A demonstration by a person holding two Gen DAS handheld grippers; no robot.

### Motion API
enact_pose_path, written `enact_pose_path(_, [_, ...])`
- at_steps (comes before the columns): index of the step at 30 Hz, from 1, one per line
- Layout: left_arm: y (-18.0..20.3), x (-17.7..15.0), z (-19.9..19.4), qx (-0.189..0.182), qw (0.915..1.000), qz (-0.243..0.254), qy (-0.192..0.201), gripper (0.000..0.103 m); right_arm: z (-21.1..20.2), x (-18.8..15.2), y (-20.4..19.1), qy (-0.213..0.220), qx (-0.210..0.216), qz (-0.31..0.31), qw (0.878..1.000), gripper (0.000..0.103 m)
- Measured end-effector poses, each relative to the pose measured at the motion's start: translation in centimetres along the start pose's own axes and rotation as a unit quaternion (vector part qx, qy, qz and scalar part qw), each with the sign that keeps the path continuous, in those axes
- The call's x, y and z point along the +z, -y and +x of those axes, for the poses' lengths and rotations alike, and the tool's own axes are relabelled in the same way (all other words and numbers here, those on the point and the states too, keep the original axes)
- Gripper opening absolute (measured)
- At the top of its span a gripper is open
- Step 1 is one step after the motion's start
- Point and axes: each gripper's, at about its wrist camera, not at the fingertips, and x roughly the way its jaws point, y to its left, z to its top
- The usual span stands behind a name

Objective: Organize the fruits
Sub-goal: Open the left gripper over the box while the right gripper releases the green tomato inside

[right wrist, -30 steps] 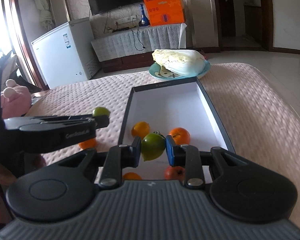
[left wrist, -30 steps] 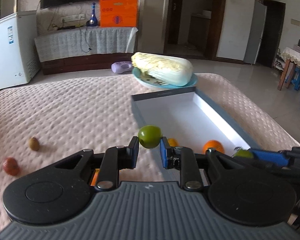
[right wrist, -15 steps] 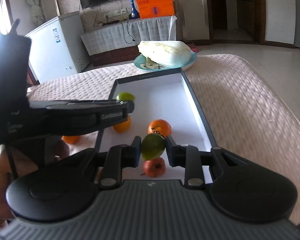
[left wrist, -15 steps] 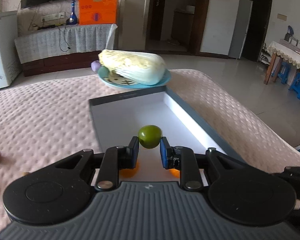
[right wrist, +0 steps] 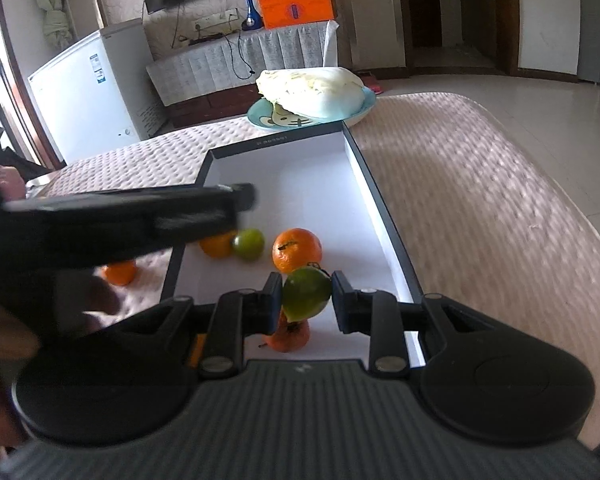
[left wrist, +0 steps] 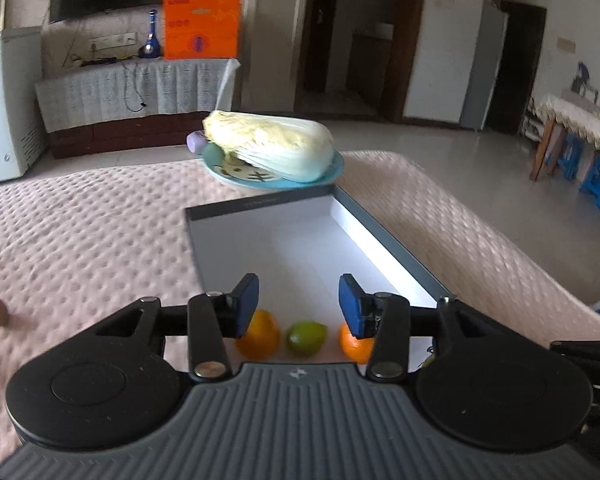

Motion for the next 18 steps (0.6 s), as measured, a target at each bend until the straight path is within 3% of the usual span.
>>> enact_pose_path(11, [-5.3,-0.4,-6.1,0.015,0.9994,-0.009,0.028,0.051,3.2,1.1,-1.0,-0.002,-0.025,0.013,1.000,0.029])
enact_pose_path(18, [-9.3,-1.0,-9.7,0.050,0.9982,-0.014,0.029,0.051,3.6,1.3,-2.5,0.007,-0.034,0.003,0.999,0.029])
